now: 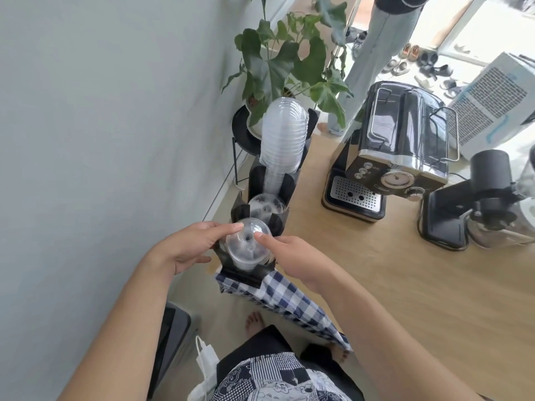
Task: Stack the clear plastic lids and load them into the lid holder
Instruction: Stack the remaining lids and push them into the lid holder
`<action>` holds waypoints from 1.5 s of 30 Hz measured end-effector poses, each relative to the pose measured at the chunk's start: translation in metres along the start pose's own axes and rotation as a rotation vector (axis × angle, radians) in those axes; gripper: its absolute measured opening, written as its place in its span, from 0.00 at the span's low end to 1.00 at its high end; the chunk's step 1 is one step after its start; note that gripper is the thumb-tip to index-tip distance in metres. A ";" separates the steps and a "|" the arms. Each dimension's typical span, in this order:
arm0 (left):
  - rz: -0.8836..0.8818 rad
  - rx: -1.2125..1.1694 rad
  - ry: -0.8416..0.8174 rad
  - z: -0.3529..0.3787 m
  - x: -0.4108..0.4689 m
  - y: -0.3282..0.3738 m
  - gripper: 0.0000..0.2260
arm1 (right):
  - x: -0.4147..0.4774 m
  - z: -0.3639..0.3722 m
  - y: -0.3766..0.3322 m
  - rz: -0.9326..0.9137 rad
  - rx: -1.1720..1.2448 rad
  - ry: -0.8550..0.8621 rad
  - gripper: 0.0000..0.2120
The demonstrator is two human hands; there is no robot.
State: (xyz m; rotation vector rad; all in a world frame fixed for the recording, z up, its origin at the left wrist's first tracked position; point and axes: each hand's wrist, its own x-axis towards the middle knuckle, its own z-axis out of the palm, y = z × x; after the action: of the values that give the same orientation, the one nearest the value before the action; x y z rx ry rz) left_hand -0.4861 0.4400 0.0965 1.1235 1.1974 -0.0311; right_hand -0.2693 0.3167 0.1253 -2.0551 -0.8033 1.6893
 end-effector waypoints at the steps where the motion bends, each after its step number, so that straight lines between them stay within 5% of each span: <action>1: -0.008 -0.001 -0.004 0.000 0.004 -0.003 0.42 | 0.005 0.001 0.003 0.012 0.011 -0.006 0.46; 5: -0.030 -0.019 -0.021 0.002 0.016 -0.012 0.42 | 0.021 0.005 0.011 0.045 0.028 -0.026 0.48; 11: -0.076 0.034 -0.042 0.007 0.021 -0.012 0.21 | 0.036 0.006 0.022 0.100 -0.056 -0.010 0.40; 23: -0.115 0.052 -0.072 0.010 0.014 -0.008 0.26 | 0.043 0.003 0.023 0.129 0.018 0.032 0.51; 27: -0.126 -0.009 -0.065 0.012 0.016 -0.011 0.25 | 0.044 0.001 0.023 0.148 0.079 0.035 0.43; 35: -0.084 -0.070 -0.081 0.016 0.014 -0.012 0.22 | 0.040 0.000 0.021 0.129 0.066 0.031 0.44; 42: 0.025 -0.053 0.105 0.015 0.016 -0.017 0.18 | 0.035 -0.003 0.029 0.092 0.070 0.031 0.48; 45: 0.112 0.002 0.308 0.015 0.010 -0.013 0.26 | 0.034 -0.009 0.033 0.084 0.052 0.048 0.53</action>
State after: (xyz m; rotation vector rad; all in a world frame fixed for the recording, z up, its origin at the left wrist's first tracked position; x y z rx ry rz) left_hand -0.4785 0.4279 0.0794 1.2256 1.4029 0.2338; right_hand -0.2502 0.3132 0.0818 -2.1121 -0.6598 1.6798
